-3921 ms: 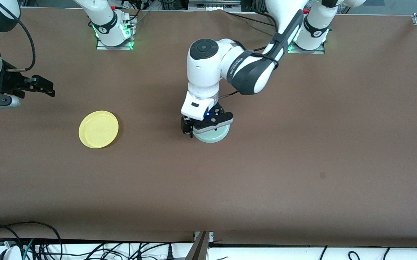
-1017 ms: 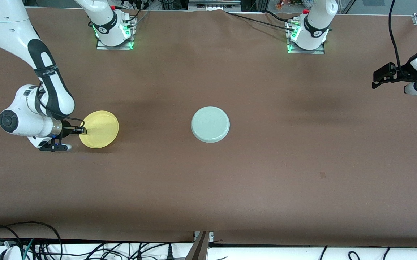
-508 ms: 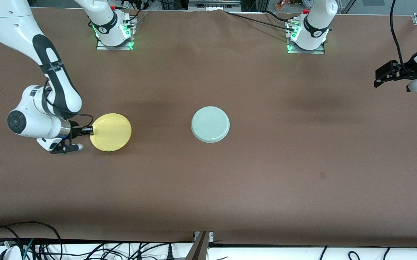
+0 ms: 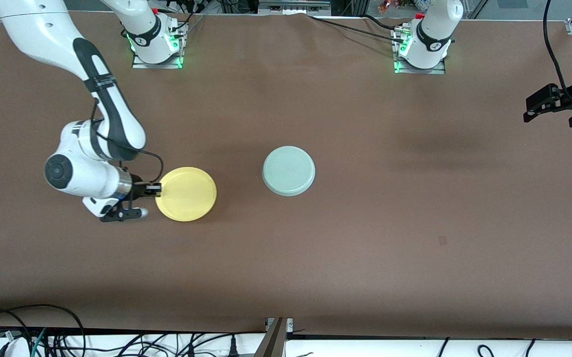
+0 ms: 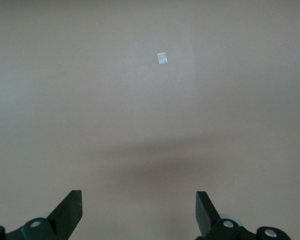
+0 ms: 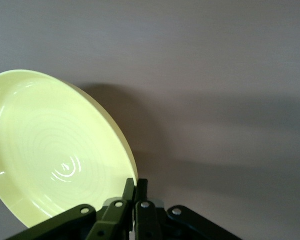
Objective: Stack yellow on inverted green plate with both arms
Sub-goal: 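Slide the yellow plate onto the inverted green plate with the right gripper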
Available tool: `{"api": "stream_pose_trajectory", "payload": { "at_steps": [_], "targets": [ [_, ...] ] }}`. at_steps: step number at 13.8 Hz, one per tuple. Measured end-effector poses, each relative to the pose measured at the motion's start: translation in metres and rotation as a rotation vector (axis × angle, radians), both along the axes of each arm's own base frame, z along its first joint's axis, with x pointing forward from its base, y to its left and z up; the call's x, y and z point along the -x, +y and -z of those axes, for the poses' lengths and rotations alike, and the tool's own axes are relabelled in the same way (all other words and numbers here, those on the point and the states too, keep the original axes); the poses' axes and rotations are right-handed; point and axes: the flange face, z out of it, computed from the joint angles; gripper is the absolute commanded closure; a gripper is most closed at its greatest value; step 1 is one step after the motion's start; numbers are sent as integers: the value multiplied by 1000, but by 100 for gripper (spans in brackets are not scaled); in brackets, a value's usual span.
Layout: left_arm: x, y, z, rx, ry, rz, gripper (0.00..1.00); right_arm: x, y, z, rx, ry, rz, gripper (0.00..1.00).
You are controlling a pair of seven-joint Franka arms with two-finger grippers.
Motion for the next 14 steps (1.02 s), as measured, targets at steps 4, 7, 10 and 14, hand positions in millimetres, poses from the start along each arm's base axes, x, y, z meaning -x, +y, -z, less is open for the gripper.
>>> {"api": "stream_pose_trajectory", "payload": {
  "at_steps": [4, 7, 10, 14],
  "targets": [
    [-3, 0, -1, 0, -7, 1, 0, 2, 74, -5, -145, 35, 66, 100],
    [-8, 1, -1, 0, -11, 0, 0, 4, 105, -17, -196, 48, 103, 100],
    [-11, 6, -5, -1, -20, -9, 0, 13, 143, -15, -194, 68, 132, 100],
    [-13, 9, -2, -1, -16, -13, 0, 28, 189, 14, -211, 46, 122, 100]
  ]
}}
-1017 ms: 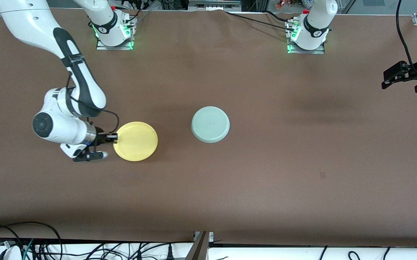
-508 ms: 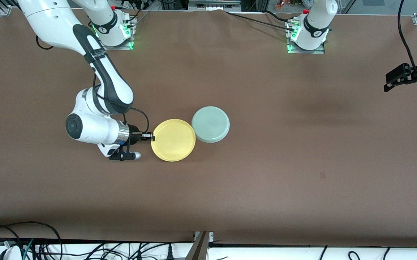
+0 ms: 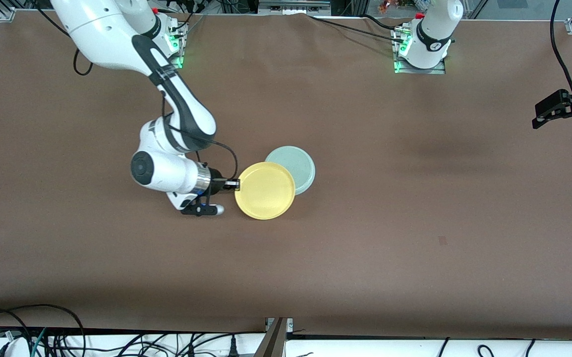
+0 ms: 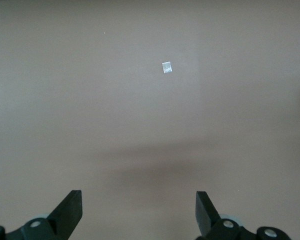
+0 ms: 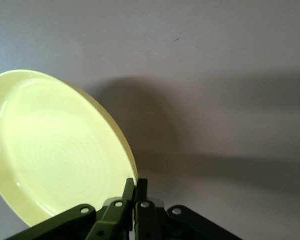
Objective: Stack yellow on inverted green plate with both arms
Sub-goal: 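Slide the yellow plate onto the inverted green plate with the right gripper, then open the right gripper to release the yellow plate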
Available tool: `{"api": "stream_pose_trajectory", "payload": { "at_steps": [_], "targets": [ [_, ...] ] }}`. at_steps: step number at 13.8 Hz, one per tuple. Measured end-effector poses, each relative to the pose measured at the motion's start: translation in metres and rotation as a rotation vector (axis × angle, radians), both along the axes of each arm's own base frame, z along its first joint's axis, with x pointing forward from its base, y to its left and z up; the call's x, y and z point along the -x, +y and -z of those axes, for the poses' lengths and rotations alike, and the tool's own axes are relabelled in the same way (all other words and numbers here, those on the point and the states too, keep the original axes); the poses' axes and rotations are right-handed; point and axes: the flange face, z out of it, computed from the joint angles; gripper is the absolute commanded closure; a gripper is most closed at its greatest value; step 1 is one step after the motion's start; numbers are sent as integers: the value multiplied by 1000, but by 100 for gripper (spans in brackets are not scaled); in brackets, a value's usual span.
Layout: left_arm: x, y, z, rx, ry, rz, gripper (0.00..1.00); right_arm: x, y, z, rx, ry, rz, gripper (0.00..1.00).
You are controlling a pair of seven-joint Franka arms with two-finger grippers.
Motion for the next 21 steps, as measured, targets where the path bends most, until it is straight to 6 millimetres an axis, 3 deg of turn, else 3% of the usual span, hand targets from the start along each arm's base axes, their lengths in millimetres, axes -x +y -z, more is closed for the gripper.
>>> {"api": "stream_pose_trajectory", "payload": {
  "at_steps": [6, 17, 18, 19, 21],
  "targets": [
    [-1, 0, 1, 0, 1, 0, 0, 32, 56, 7, 11, 32, -36, 100],
    [-1, 0, 1, 0, 1, 0, 0, 58, 63, 37, 43, 89, -71, 100],
    [-1, 0, 1, 0, 1, 0, 0, 59, 63, 37, 43, 89, -71, 20],
    [-1, 0, 1, 0, 1, 0, 0, 58, 63, 37, 43, 89, -70, 0],
    [-1, 0, 1, 0, 1, 0, 0, 57, 62, 35, 42, 84, -69, 0]
  ]
}}
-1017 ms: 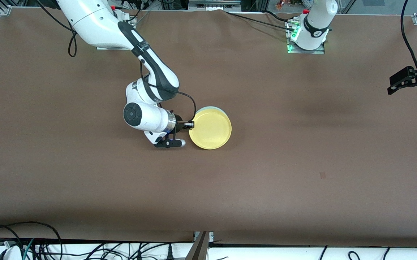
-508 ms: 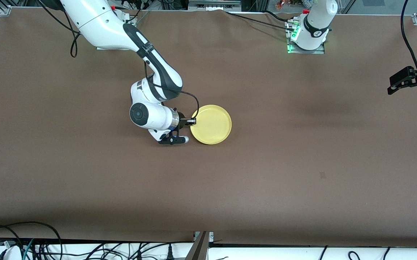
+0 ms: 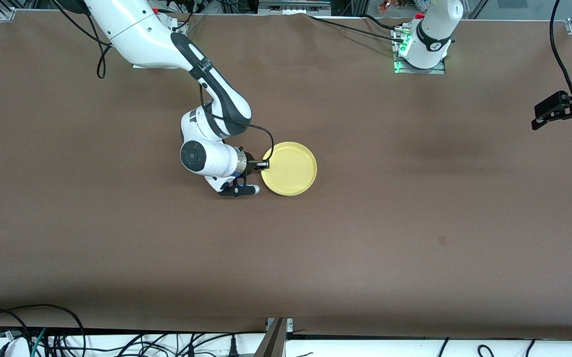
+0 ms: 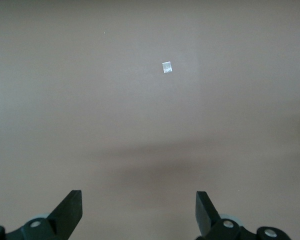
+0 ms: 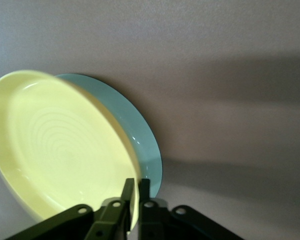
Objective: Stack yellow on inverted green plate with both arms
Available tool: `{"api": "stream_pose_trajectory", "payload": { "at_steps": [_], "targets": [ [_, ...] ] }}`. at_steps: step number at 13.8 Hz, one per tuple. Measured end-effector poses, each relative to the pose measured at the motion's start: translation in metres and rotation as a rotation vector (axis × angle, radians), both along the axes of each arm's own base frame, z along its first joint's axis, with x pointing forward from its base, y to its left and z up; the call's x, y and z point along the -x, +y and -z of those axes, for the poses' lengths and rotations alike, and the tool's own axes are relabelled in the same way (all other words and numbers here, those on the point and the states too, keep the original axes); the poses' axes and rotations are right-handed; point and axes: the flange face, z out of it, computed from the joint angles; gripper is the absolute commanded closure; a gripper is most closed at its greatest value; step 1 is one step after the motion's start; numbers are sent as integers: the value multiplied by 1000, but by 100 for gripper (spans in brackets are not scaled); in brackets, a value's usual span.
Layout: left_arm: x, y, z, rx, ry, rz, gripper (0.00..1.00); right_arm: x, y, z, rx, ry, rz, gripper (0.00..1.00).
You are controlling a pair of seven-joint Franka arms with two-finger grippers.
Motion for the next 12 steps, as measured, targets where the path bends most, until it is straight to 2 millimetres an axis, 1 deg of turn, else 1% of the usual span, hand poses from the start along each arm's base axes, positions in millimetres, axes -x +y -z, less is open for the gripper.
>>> {"api": "stream_pose_trajectory", "payload": {
  "at_steps": [2, 3, 5, 6, 8, 10, 11, 12],
  "targets": [
    [0, 0, 0, 0, 0, 0, 0, -2, 1, -9, -5, -10, -1, 0],
    [0, 0, 0, 0, 0, 0, 0, -5, -1, -19, -6, -14, -4, 0],
    [0, 0, 0, 0, 0, 0, 0, -16, -13, -49, 5, -38, -7, 0],
    [0, 0, 0, 0, 0, 0, 0, -22, -25, -68, 28, -58, -19, 0],
    [0, 0, 0, 0, 0, 0, 0, -35, -54, -109, 102, -104, -52, 0],
    [0, 0, 0, 0, 0, 0, 0, -45, -89, -151, 173, -150, -57, 0],
    [0, 0, 0, 0, 0, 0, 0, -51, -112, -172, 207, -166, -42, 0],
    [0, 0, 0, 0, 0, 0, 0, -58, -142, -191, 244, -170, -15, 0]
  ]
}}
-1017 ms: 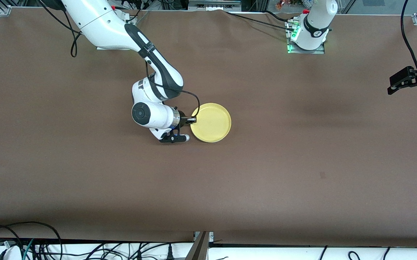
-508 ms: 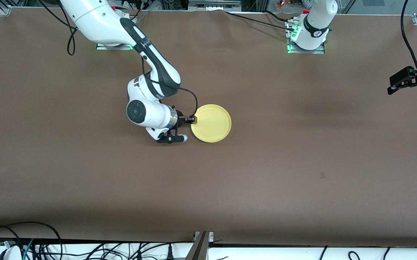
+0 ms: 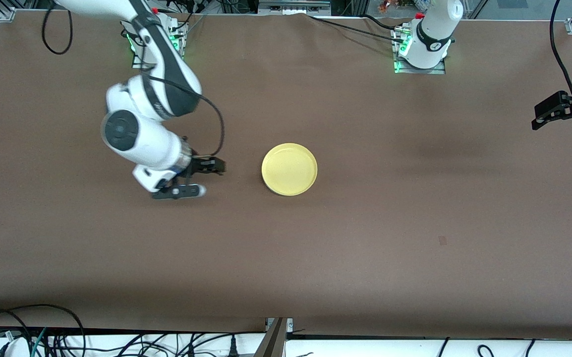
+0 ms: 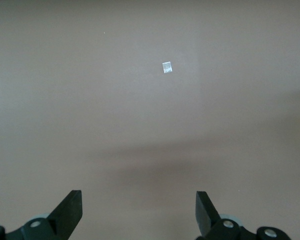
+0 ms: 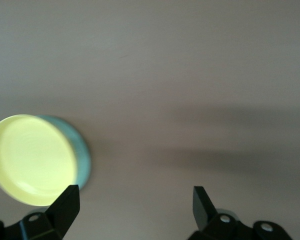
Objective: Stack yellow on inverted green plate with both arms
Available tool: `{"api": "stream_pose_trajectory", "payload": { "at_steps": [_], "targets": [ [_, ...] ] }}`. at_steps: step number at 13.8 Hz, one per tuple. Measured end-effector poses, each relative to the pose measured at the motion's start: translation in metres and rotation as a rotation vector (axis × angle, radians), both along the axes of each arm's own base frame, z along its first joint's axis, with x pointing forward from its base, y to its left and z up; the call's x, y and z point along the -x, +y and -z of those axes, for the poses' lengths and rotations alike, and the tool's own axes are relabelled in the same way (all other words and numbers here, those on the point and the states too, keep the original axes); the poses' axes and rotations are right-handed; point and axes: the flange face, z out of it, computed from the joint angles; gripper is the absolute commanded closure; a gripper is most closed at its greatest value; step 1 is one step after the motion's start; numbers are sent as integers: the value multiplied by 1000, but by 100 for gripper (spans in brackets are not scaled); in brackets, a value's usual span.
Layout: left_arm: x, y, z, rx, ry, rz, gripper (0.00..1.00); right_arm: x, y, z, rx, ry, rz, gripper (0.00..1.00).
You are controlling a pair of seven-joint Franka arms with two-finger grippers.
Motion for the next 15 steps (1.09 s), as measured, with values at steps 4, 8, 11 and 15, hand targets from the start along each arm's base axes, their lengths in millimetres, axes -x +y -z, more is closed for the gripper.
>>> {"api": "stream_pose_trajectory", "payload": {
  "at_steps": [4, 8, 11, 15],
  "targets": [
    [0, 0, 0, -4, 1, 0, 0, -9, -100, -91, 154, -20, 59, 0],
    [0, 0, 1, -8, 7, 2, 0, 27, -147, -188, 175, -3, 95, 0],
    [0, 0, 1, -9, 8, 2, 0, 52, -195, -207, 157, 7, 141, 0],
    [1, 0, 2, -8, 14, 3, 0, 67, -220, -222, 147, -72, 158, 0]
  ]
}}
